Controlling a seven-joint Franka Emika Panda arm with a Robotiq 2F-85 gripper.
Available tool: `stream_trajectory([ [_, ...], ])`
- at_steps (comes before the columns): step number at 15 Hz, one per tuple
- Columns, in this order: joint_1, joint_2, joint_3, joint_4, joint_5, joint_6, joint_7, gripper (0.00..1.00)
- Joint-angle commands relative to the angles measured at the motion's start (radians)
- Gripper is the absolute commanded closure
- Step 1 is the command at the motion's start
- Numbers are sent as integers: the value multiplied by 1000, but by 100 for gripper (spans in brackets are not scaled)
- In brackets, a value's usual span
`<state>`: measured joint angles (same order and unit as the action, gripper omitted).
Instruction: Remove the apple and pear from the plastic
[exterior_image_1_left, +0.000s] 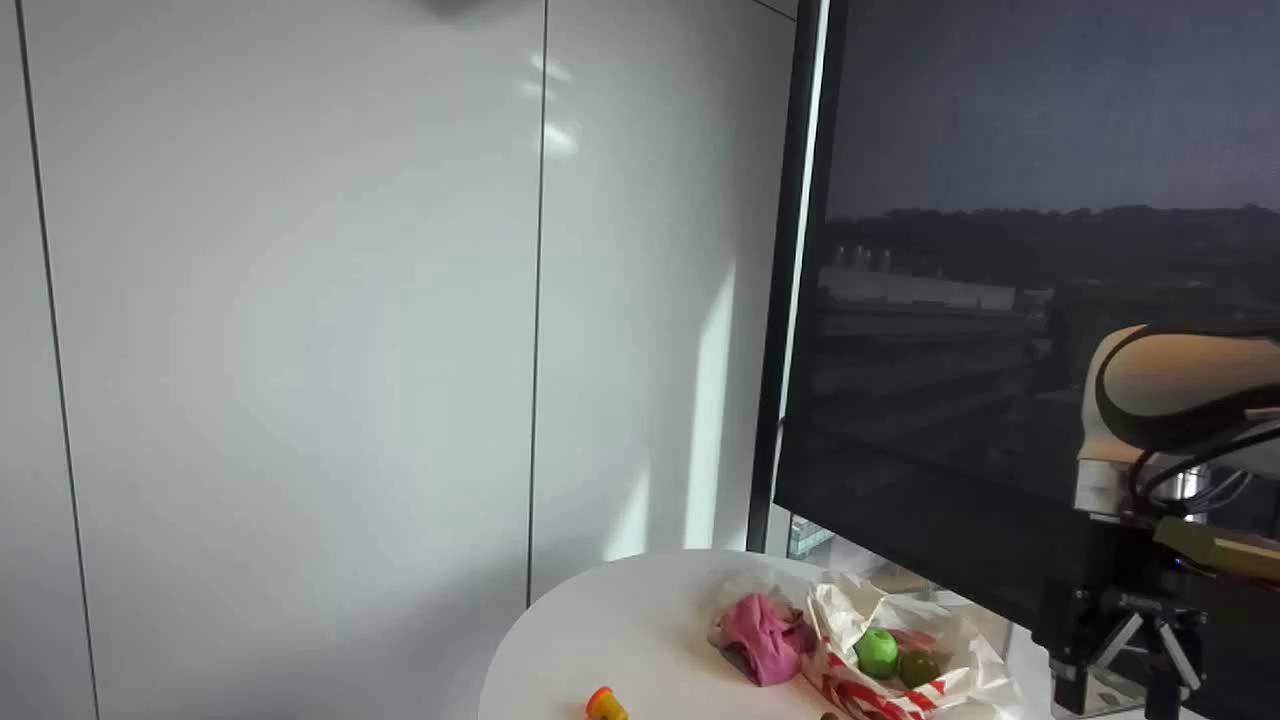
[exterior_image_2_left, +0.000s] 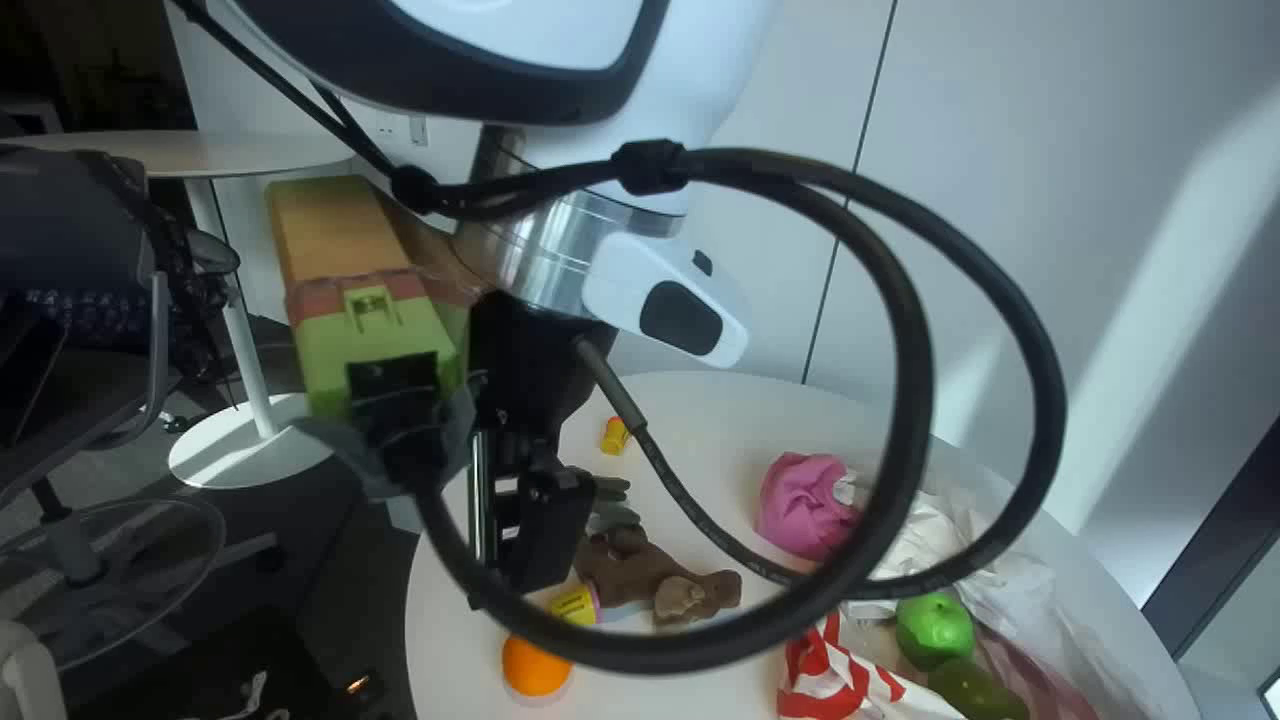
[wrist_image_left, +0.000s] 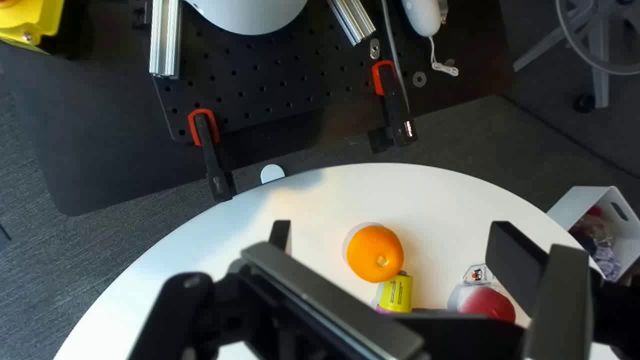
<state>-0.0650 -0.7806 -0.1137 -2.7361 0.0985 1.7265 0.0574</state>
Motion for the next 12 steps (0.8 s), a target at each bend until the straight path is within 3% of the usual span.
stream_trajectory([
  [1, -16, 2, 14, 4, 9, -4, -10, 0],
  [10, -16, 1, 14, 7, 9, -4, -10, 0],
  [12, -11, 52, 9, 12, 29, 34, -8, 0],
])
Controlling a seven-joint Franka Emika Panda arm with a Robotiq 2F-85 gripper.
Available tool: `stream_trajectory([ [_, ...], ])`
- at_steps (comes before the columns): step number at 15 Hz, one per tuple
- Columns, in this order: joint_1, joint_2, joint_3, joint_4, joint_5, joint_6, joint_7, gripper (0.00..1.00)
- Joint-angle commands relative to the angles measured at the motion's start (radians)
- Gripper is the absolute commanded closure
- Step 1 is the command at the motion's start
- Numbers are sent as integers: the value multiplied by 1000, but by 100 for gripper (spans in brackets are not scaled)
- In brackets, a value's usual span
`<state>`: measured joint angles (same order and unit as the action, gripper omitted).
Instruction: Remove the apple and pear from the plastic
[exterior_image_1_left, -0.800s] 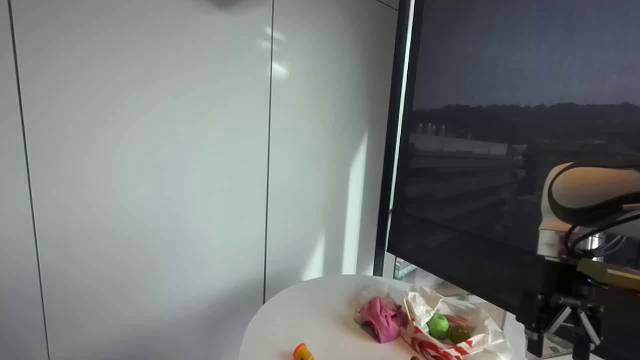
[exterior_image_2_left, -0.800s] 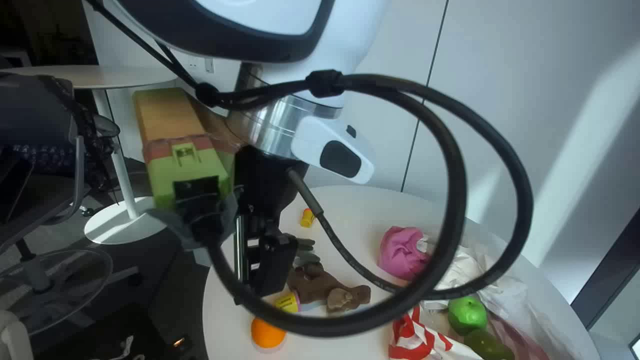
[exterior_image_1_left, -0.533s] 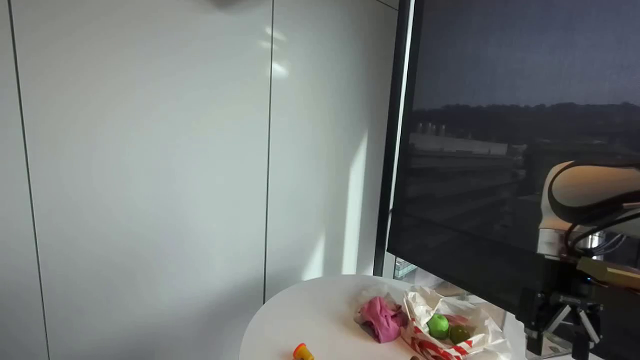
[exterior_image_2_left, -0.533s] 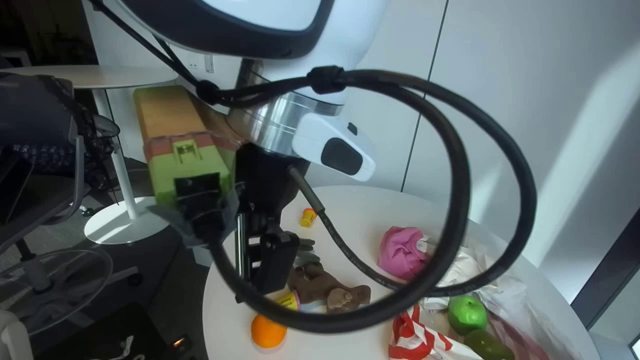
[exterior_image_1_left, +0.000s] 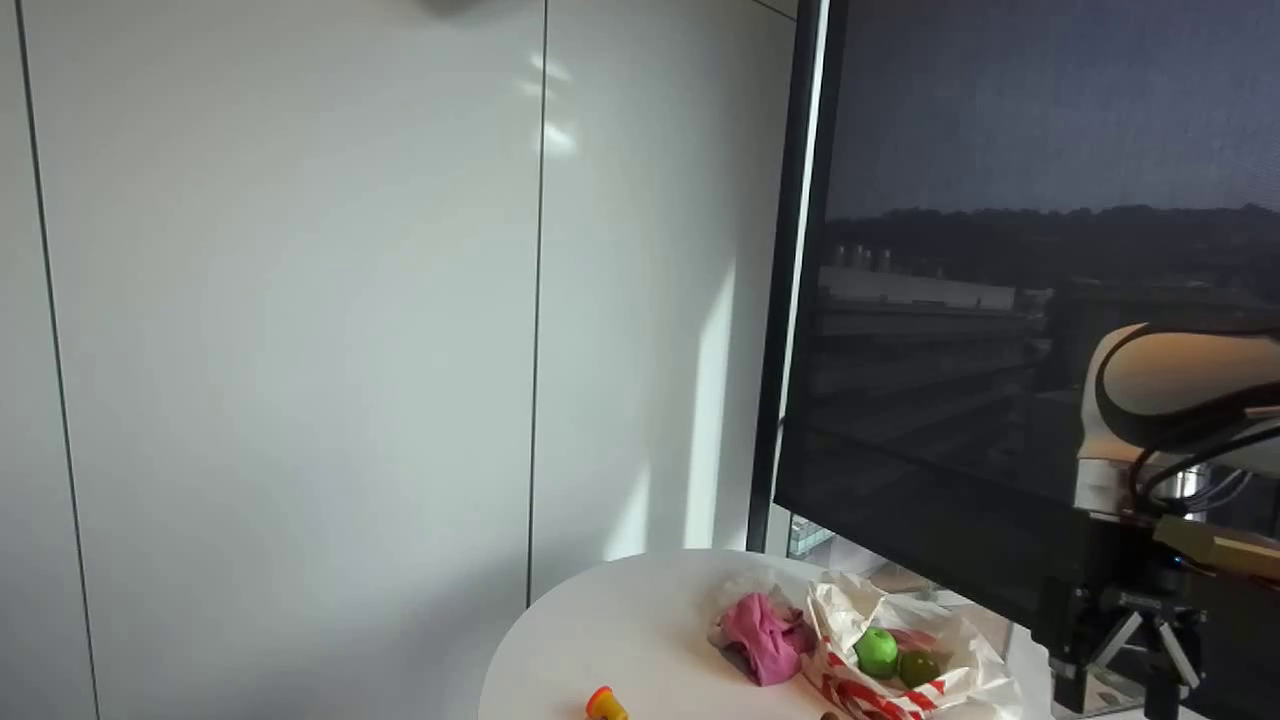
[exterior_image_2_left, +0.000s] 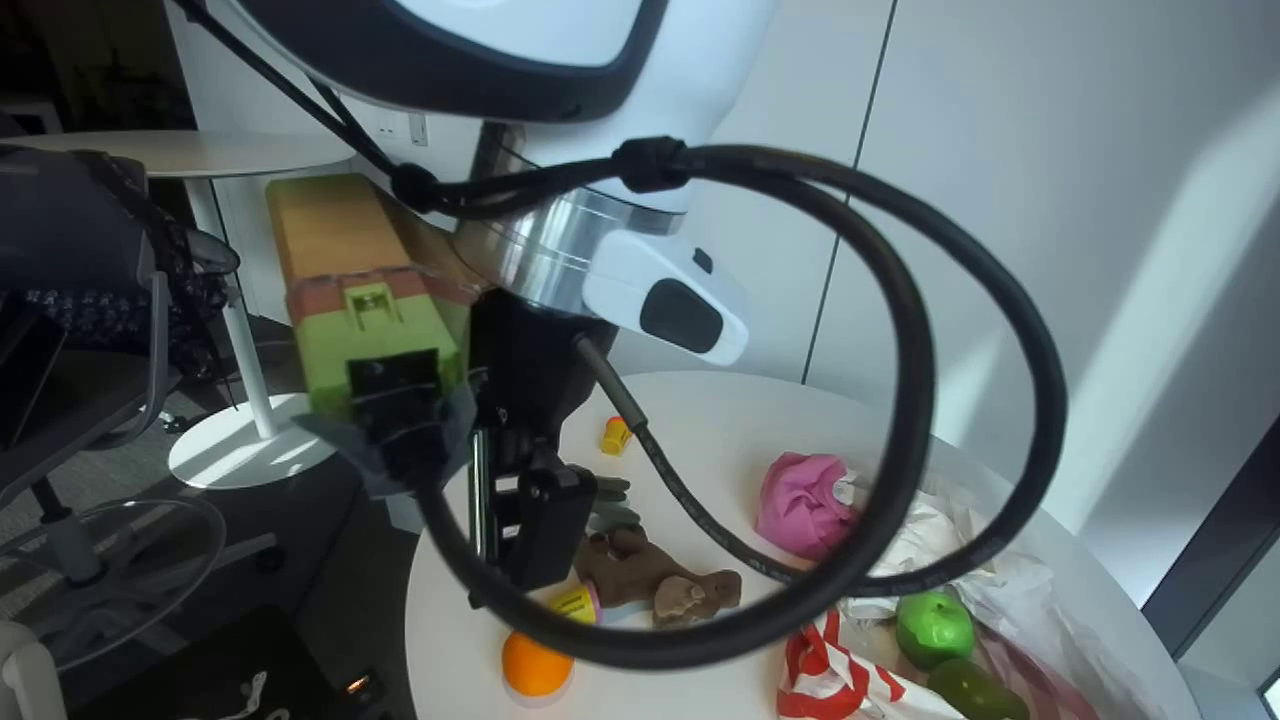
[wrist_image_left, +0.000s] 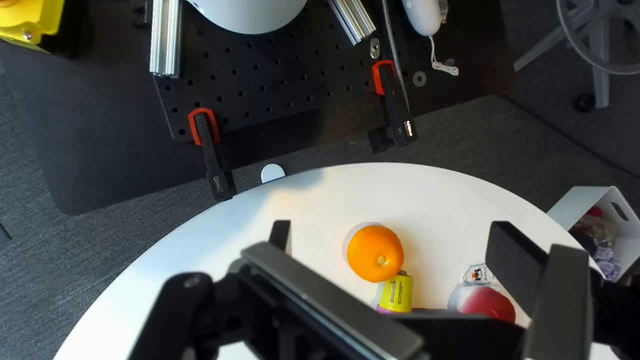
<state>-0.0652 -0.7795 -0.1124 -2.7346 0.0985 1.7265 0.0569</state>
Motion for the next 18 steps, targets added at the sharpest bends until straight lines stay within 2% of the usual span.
stream_trajectory([
  [1, 2, 106, -6, 27, 63, 46, -13, 0],
  [4, 27, 289, -3, 53, 170, 183, -13, 0],
  [7, 34, 463, -3, 114, 230, 331, -38, 0],
  [9, 29, 586, 12, 177, 214, 476, -38, 0],
  [12, 22, 772, 26, 311, 164, 615, -10, 0],
  [18, -10, 1124, 14, 631, 98, 741, -31, 0],
])
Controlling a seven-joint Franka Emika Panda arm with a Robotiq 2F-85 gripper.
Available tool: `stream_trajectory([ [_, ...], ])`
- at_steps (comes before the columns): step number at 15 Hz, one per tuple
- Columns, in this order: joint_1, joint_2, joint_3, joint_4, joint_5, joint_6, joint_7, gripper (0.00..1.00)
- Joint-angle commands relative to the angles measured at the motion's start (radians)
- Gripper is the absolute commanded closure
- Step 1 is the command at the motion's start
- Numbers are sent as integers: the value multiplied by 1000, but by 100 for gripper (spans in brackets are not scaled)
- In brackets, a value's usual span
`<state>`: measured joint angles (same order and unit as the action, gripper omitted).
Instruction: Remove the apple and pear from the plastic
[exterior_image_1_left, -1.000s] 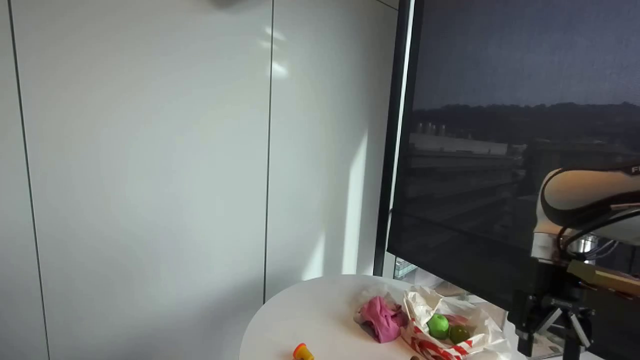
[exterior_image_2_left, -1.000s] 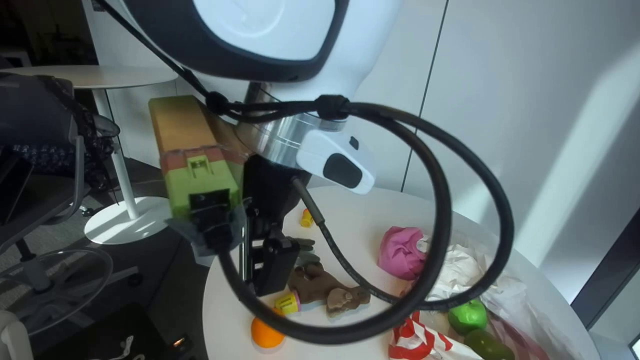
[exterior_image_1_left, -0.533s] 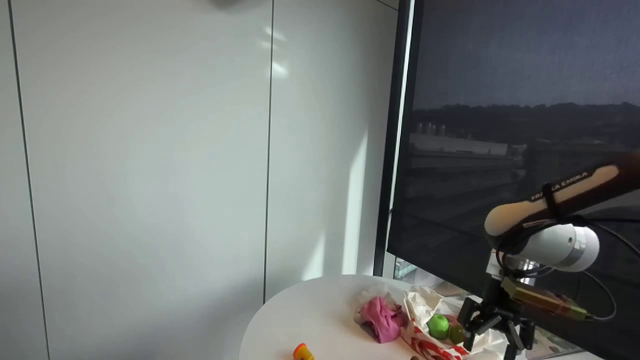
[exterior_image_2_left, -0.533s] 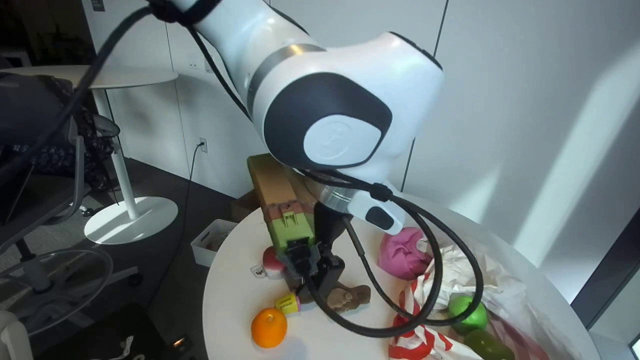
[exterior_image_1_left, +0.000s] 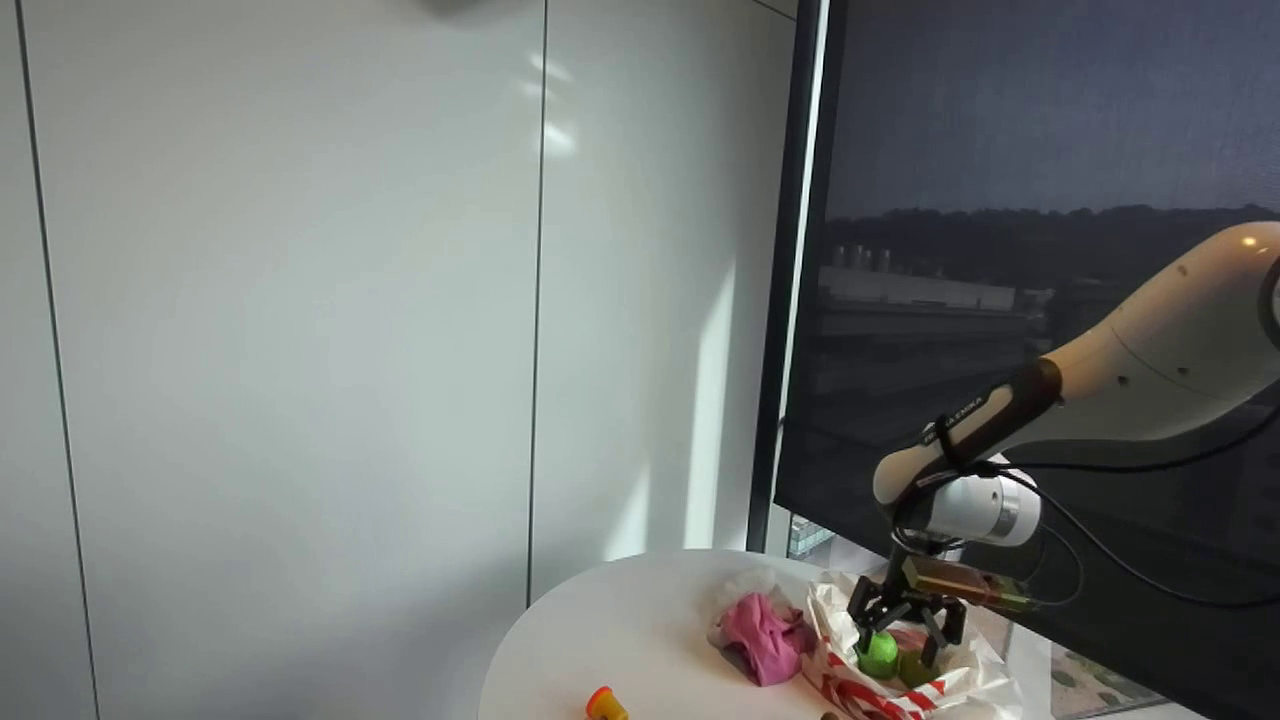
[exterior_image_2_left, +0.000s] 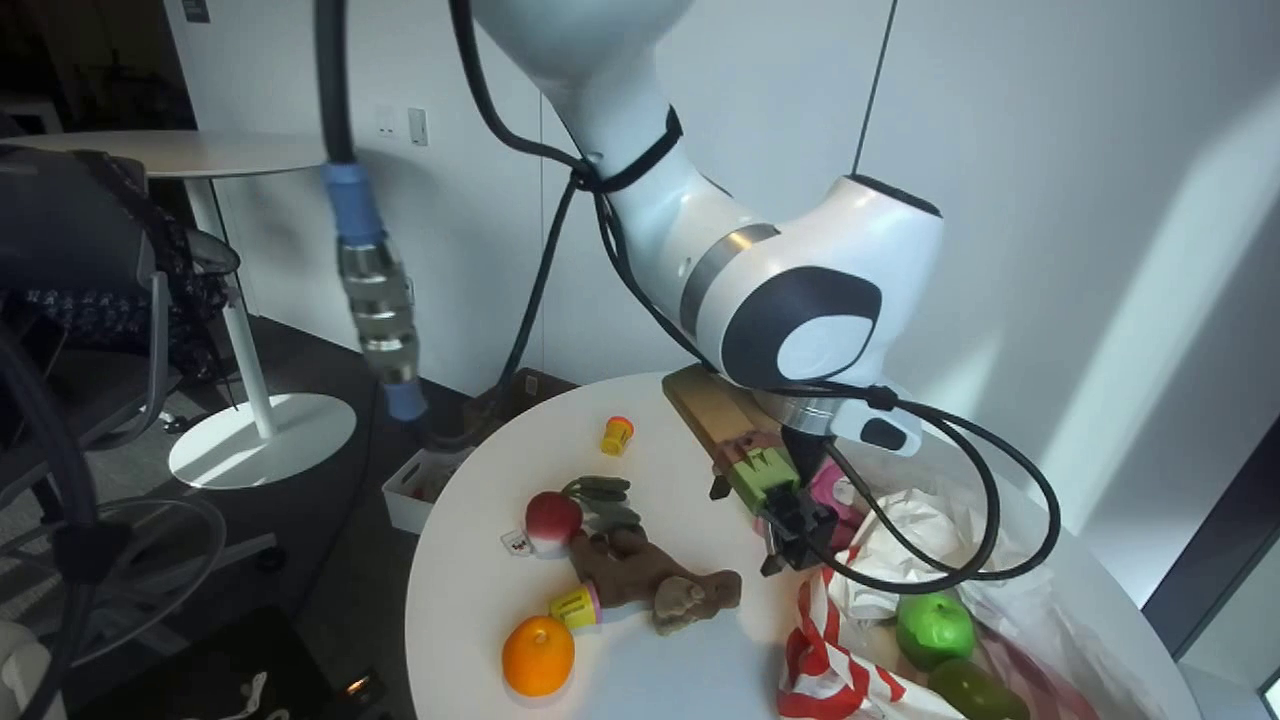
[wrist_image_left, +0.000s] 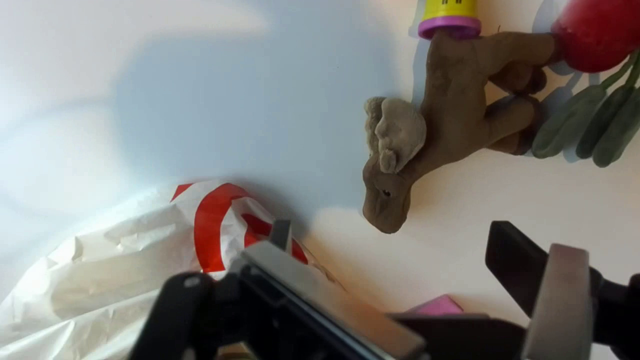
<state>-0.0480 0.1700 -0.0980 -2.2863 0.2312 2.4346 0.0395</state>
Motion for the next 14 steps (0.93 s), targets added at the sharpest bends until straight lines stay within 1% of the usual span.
stream_trajectory([
  [1, -38, 231, 0, 238, -44, 49, -22, 0],
  [3, -62, 344, -6, 353, -61, 74, -15, 0],
  [6, -123, 498, 12, 505, -40, 108, -49, 0],
  [10, -172, 637, 23, 629, -57, 223, -86, 0],
  [14, -190, 724, 36, 689, -79, 310, -123, 0],
])
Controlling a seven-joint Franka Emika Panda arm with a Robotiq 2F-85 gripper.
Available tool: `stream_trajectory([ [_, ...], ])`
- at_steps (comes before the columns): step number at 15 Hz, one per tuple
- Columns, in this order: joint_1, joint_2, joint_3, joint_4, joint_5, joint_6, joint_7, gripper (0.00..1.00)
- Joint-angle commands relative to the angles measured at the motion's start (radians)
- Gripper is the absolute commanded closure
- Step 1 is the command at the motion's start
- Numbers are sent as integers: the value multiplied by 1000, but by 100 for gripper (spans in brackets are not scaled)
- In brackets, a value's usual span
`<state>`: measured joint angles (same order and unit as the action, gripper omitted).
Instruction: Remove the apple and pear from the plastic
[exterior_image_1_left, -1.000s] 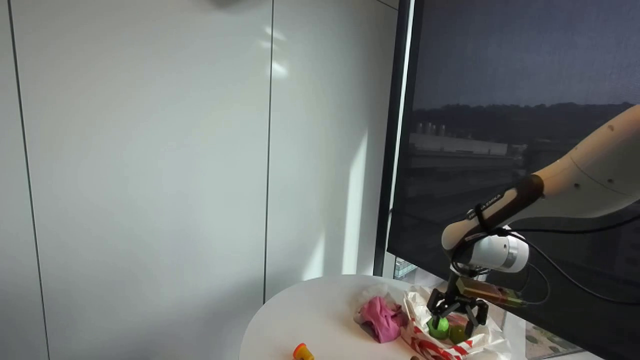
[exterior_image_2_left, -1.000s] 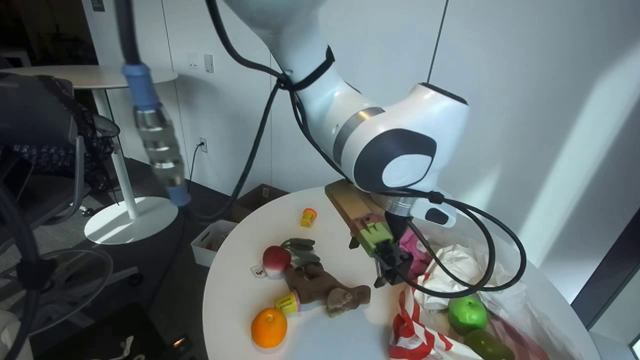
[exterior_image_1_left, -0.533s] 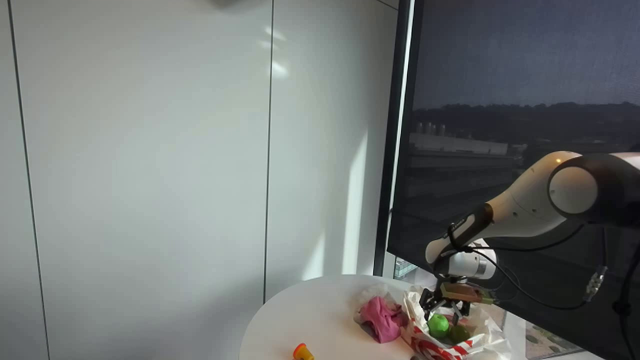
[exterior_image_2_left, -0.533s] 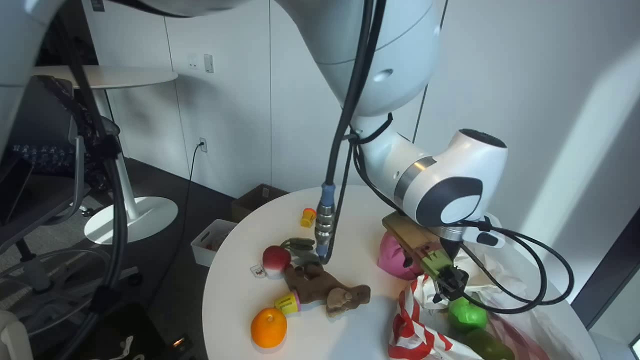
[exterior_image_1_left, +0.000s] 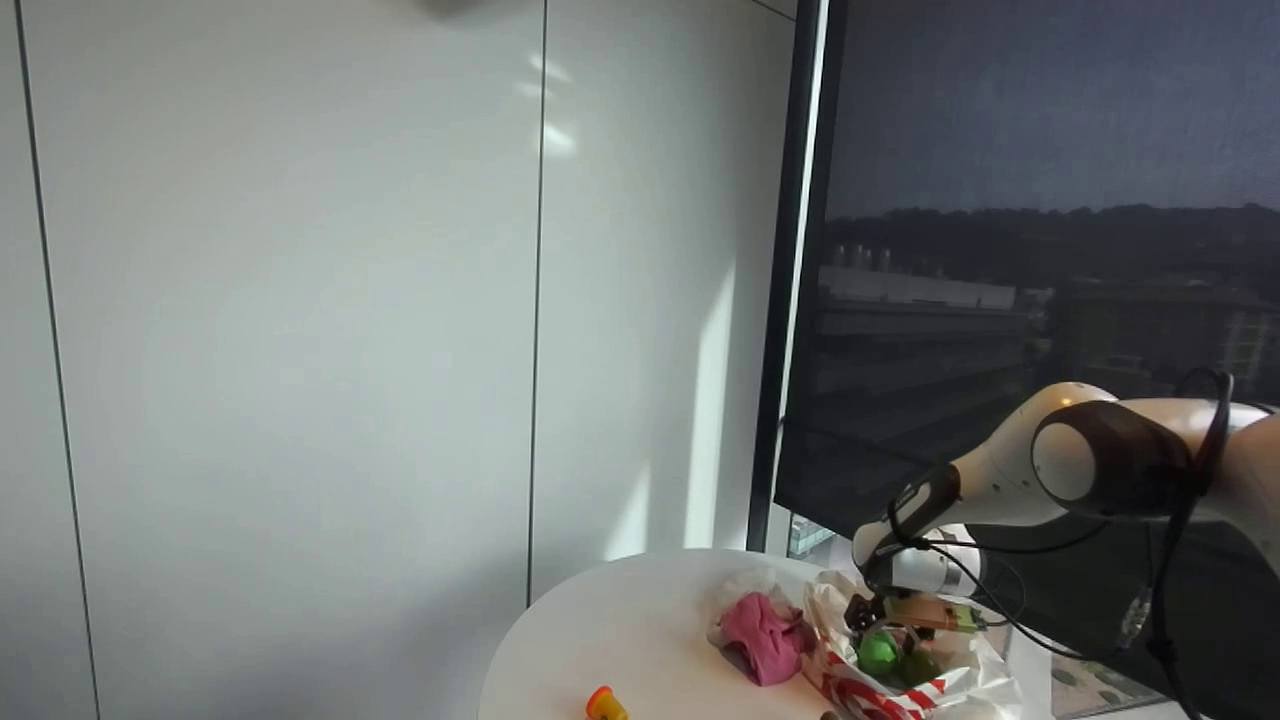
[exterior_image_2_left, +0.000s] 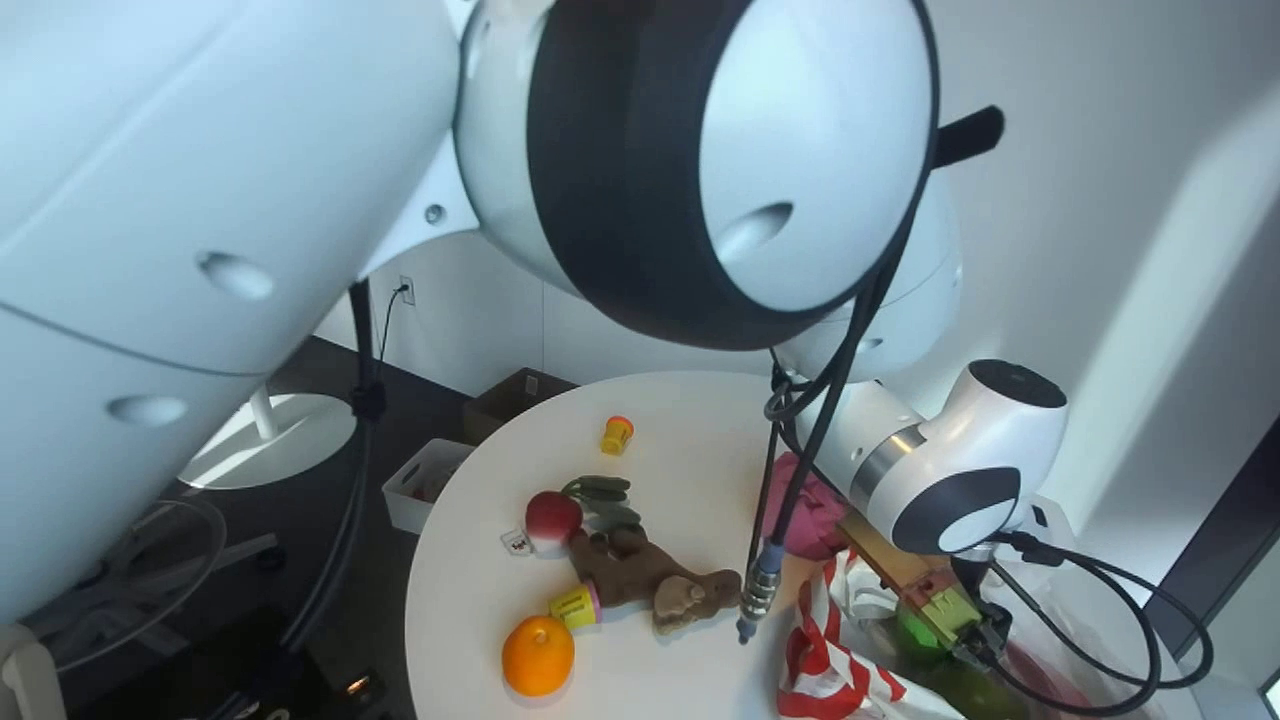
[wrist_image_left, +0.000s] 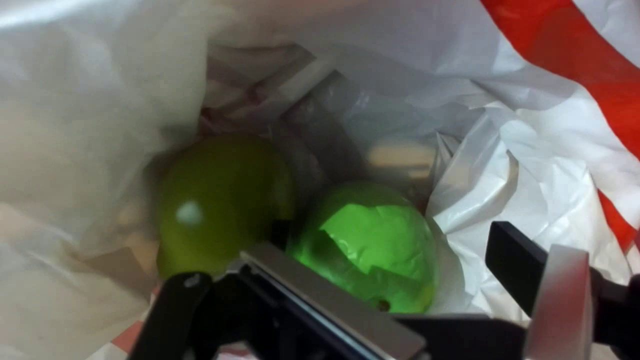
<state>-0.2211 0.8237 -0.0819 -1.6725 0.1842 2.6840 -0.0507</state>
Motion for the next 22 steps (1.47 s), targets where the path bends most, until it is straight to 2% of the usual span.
stream_trajectory([
  [1, -12, 85, 16, 79, -44, 93, -33, 0],
  [3, -7, 112, 14, 85, -72, 129, -42, 0],
  [4, -5, 124, 9, 87, -86, 136, -38, 6],
  [5, -7, 131, 10, 87, -92, 145, -35, 26],
  [8, -11, 133, 8, 74, -105, 182, -30, 47],
  [11, 8, 70, -17, -10, -111, 236, -11, 48],
  [13, 11, -17, -19, -108, -105, 275, -5, 48],
  [15, 18, -130, -24, -216, -98, 258, 10, 48],
  [17, -9, -231, 15, -294, -93, 185, -20, 48],
  [19, -43, -340, 73, -362, -76, 17, -69, 48],
  [22, -12, -436, 104, -439, -75, -134, -135, 48],
])
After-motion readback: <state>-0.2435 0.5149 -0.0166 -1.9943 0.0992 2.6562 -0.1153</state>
